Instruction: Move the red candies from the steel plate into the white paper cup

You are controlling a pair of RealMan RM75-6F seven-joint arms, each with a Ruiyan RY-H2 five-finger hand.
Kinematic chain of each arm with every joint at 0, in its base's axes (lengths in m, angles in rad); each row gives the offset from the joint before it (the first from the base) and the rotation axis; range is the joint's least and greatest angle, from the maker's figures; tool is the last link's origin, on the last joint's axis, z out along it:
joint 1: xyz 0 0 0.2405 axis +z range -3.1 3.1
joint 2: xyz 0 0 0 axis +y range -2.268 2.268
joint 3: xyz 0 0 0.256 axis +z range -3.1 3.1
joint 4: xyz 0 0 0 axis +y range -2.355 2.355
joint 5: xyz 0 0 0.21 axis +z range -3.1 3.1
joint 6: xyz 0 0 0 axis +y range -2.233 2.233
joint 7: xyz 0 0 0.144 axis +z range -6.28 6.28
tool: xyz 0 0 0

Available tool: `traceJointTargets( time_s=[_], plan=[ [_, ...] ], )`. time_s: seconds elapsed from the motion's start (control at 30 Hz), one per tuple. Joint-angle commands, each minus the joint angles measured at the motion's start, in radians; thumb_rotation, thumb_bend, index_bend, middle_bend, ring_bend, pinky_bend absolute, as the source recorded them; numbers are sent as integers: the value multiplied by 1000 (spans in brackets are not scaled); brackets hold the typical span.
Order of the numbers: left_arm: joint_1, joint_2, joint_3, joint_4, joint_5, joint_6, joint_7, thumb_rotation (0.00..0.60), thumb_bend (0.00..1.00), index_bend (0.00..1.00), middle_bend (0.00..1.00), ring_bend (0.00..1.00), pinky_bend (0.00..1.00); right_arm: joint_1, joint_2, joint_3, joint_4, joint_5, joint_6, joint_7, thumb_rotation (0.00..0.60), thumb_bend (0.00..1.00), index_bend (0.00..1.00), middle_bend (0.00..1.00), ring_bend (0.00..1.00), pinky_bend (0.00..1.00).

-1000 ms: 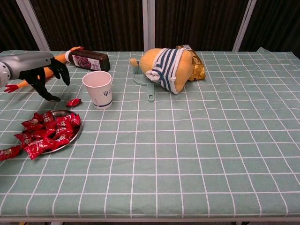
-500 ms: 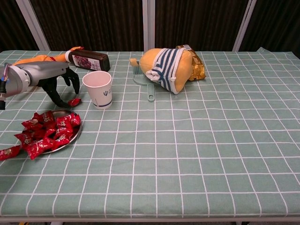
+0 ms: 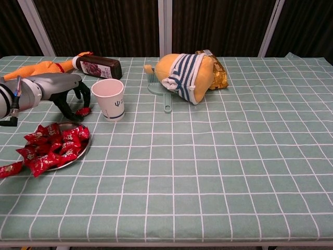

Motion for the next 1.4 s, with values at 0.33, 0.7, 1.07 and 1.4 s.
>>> traceJointTargets(
  time_s=[0.33,0.7,1.07,1.4],
  plan=[
    [24,7,-3,-7,57,46,-36,600,406,659,449,291,504,1,-1,2,1,-4,2,2,600,146,79,198,53,201],
    [125,232,-31,-301,155,274,-54,600,404,659,449,291,502,12,-7,3,4,-22,-1,9,600,146,79,197,53,204],
    [42,236,-87,-421,233,247,-68,600,402,657,444,291,492,0,-4,-1,7,-18,12,15,600,146,79,198,53,204],
    [-37,160,-77,-345,101,136,54,600,401,602,403,265,465,-13,-3,-2,19,-2,19,30,600,146,79,197,53,205]
  ],
)
